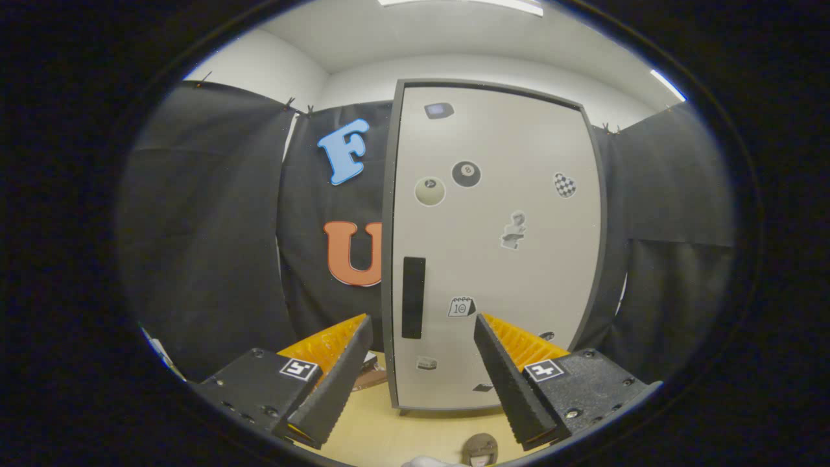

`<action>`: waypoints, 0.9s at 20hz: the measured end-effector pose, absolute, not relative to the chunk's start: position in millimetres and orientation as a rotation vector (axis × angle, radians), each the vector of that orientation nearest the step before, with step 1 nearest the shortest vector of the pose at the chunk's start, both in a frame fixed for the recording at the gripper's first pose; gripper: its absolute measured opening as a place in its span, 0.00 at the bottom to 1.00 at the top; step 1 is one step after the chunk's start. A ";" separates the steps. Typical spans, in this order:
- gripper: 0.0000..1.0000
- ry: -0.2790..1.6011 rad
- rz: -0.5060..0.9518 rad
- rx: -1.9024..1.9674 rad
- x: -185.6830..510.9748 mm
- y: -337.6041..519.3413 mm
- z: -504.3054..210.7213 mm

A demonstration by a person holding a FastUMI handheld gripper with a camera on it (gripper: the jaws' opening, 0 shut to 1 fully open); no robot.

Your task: Open the shoe cabinet door, grab the shoes and put them into the shoe cabinet, then close the shoe cabinet door.

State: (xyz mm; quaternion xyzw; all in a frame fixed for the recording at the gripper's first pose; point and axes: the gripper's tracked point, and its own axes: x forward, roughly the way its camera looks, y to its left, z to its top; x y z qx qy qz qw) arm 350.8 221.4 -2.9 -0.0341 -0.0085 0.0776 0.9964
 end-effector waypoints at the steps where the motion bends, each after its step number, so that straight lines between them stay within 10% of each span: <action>1: 1.00 -0.005 0.158 -0.068 368.3 224.1 -6.6; 12: 0.88 0.043 0.152 -0.063 481.5 248.4 -26.2; 18: 0.39 0.050 0.169 -0.065 482.0 253.3 -29.9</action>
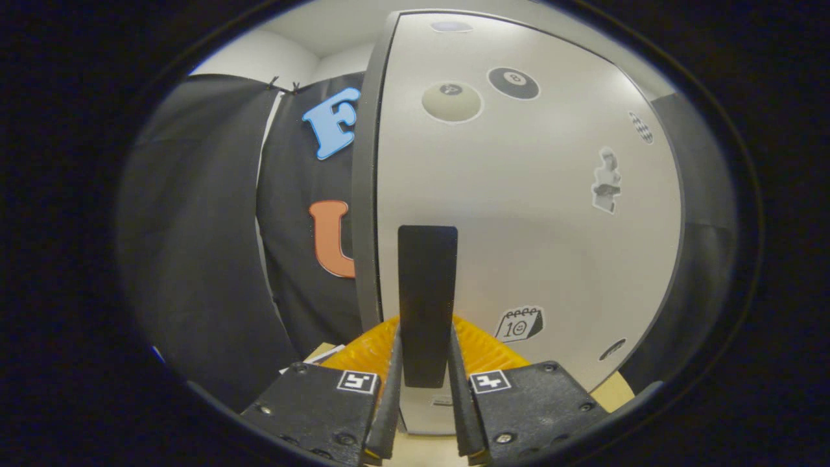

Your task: Open the shoe cabinet door, grab the shoes and put them into the shoe cabinet, then close the shoe cabinet door.

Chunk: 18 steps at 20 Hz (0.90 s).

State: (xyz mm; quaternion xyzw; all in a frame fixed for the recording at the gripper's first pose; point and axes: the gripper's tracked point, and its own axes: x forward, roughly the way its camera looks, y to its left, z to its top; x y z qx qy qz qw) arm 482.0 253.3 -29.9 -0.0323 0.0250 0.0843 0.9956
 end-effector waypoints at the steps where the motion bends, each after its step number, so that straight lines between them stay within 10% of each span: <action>1: 0.38 0.057 0.179 -0.058 482.2 253.8 -30.9; 18: 0.29 0.070 0.234 -0.050 399.8 227.8 -34.6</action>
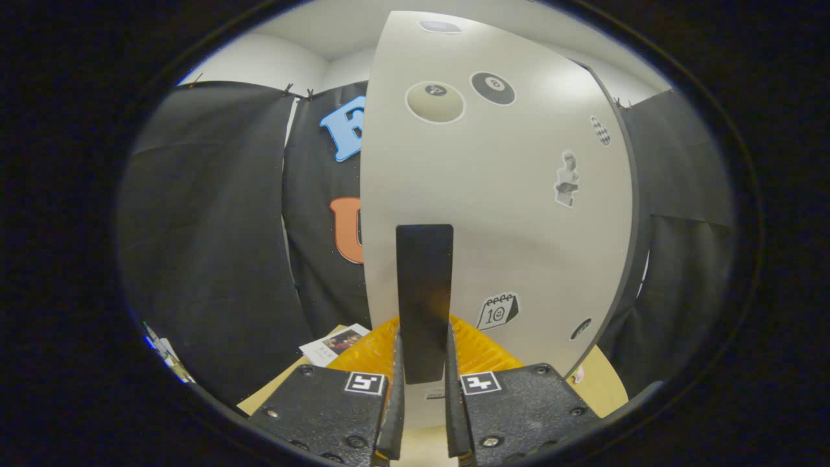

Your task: Open the shoe cabinet door, grab the shoes and put them into the shoe cabinet, then close the shoe cabinet door.

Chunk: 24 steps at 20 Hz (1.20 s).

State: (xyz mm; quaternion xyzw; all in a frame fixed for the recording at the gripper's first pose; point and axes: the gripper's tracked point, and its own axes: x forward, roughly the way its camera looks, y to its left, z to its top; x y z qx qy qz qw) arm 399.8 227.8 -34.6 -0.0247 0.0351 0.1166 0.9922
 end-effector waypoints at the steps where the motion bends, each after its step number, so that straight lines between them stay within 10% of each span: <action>1: 0.29 0.063 0.231 -0.055 395.8 223.2 -36.2; 24: 0.04 0.014 -0.054 -0.031 303.1 -18.1 -34.7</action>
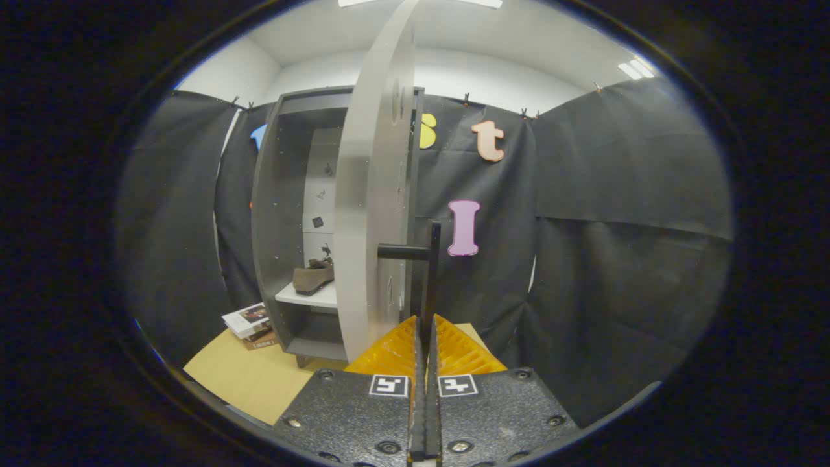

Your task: Open the shoe cabinet door, grab the shoes and put them into the shoe cabinet, then close the shoe cabinet door.

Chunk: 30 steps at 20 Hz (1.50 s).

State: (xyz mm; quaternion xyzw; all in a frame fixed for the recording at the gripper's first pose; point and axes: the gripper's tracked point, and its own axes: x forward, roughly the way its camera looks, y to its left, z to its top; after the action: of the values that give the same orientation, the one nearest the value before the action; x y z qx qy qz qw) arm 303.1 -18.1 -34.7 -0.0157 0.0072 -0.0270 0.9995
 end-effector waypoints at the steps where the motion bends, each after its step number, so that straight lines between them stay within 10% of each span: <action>1: 0.04 0.013 -0.040 -0.027 304.8 -30.3 -33.9; 15: 0.06 0.019 0.182 -0.174 300.7 -69.2 -42.7; 17: 0.22 0.025 0.224 -0.216 288.7 -79.7 -55.6; 22: 1.00 0.072 0.239 -0.150 260.3 -111.9 -91.2; 30: 1.00 0.026 0.208 -0.104 229.7 -84.9 -124.9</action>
State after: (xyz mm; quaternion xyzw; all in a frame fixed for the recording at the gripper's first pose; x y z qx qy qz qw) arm 229.7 -84.9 -124.9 -0.0517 0.0128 0.1035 0.9932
